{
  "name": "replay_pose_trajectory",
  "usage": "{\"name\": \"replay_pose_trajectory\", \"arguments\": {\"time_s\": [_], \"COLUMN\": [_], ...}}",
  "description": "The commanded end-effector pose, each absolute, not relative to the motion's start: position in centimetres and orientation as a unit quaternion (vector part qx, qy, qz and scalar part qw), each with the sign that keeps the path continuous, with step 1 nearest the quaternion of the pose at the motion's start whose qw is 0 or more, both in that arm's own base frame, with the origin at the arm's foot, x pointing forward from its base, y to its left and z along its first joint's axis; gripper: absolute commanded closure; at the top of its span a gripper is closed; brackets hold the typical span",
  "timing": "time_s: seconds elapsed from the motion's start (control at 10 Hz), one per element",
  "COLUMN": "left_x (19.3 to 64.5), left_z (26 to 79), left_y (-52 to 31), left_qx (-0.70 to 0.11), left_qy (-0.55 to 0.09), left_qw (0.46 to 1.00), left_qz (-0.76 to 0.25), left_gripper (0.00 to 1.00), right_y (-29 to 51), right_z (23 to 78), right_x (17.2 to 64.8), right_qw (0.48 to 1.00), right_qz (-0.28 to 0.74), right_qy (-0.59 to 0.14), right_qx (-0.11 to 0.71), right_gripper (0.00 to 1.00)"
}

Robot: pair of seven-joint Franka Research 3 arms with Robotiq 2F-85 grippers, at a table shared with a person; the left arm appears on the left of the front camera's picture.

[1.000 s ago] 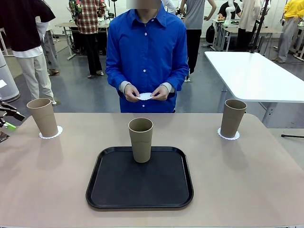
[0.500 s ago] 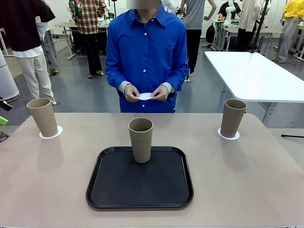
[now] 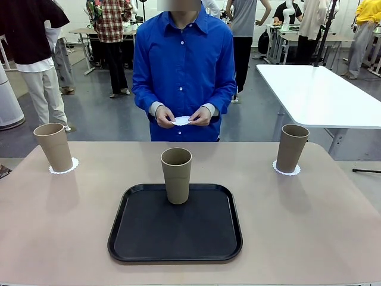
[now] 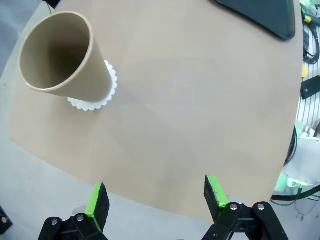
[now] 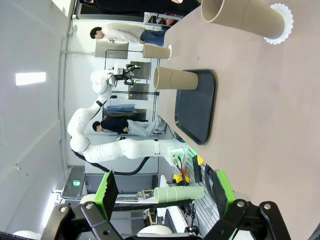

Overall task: Place coasters on the table and set cups on them.
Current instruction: Take one Reusable plastic cup from the Flat Tray and place it on a coaster set by the human.

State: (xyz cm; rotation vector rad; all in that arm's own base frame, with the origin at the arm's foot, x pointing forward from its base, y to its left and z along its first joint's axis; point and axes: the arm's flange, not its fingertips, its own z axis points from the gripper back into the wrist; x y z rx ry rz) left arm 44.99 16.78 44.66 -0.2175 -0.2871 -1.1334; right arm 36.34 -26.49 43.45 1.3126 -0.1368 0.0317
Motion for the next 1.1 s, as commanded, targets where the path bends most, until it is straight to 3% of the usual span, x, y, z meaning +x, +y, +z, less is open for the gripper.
{"name": "replay_pose_trajectory", "arguments": {"time_s": [0.0, 1.0], "left_x": [44.21, 44.76], "left_z": [44.87, 44.90], "left_y": [15.40, 16.13], "left_qx": [-0.095, -0.101], "left_qy": [-0.140, -0.134], "left_qw": [0.830, 0.827], "left_qz": [-0.532, -0.536], "left_gripper": [0.00, 0.00], "right_y": [-26.50, -26.50], "right_z": [43.52, 43.52], "right_x": [36.40, 36.40], "right_qw": [0.791, 0.791], "right_qz": [0.010, 0.010], "right_qy": [-0.061, -0.061], "right_qx": [0.608, 0.608], "right_gripper": [0.00, 0.00]}}
